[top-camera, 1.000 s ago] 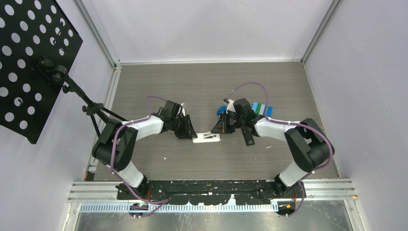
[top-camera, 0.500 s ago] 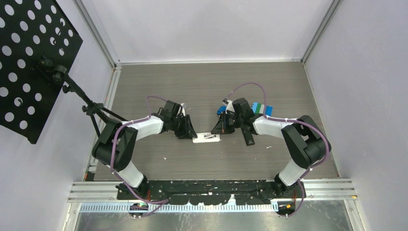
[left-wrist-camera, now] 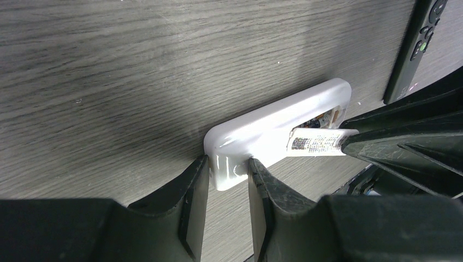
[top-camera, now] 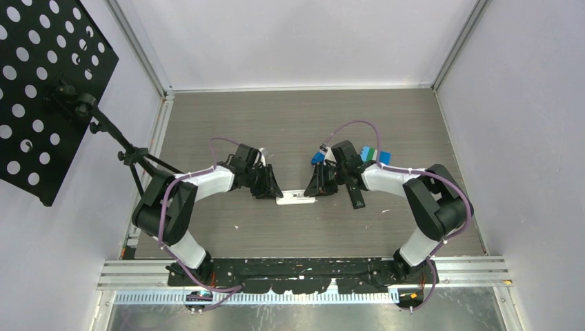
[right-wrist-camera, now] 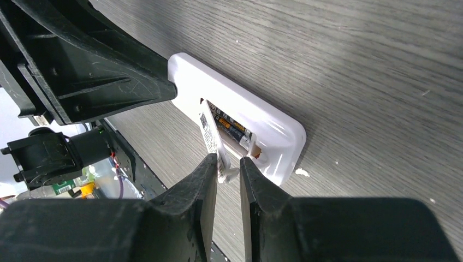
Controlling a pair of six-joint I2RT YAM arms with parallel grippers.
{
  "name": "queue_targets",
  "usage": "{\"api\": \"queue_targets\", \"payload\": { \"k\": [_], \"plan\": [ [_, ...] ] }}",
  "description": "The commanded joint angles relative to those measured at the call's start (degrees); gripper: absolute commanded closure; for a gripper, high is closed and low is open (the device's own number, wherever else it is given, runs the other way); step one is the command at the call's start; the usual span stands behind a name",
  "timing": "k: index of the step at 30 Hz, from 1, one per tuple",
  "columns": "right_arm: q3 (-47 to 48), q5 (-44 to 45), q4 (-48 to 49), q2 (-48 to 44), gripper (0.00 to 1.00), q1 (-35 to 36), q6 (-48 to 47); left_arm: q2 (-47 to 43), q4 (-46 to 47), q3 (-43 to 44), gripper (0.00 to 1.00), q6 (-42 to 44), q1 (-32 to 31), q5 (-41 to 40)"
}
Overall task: Load the batteries into the remote control
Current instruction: Load the battery cover into the remote control.
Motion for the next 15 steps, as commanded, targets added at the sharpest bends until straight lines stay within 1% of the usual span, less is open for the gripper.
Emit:
{"api": "queue_targets", "payload": {
  "k": [1,4,10,13,15],
  "plan": [
    [2.58,0.97,-1.36,0.19,0.73,0.28,0.31,0.6,1.97,1.04,0.67,0.35,-0.35,-1.64],
    [3.31,1.79,-1.68,0.16,0.74,0.28,-0.51,0.55,1.98,1.04,0.67,0.37,-0.35,-1.73],
    [5.03,0.21,-1.43,2.06,0.83,0.28,-2.23,0.55,1.87,1.05,0.67,0.46,-0.35,-1.68],
    [5.73,-0.6,-2.17,2.99,0.84,0.28,-2.5,0.55,1.8,1.12,0.67,0.46,-0.35,-1.64],
    [6.1,-0.75,-3.32,3.47,0.83,0.28,-2.65,0.5,1.8,1.13,0.67,0.54,-0.35,-1.69]
  ]
}}
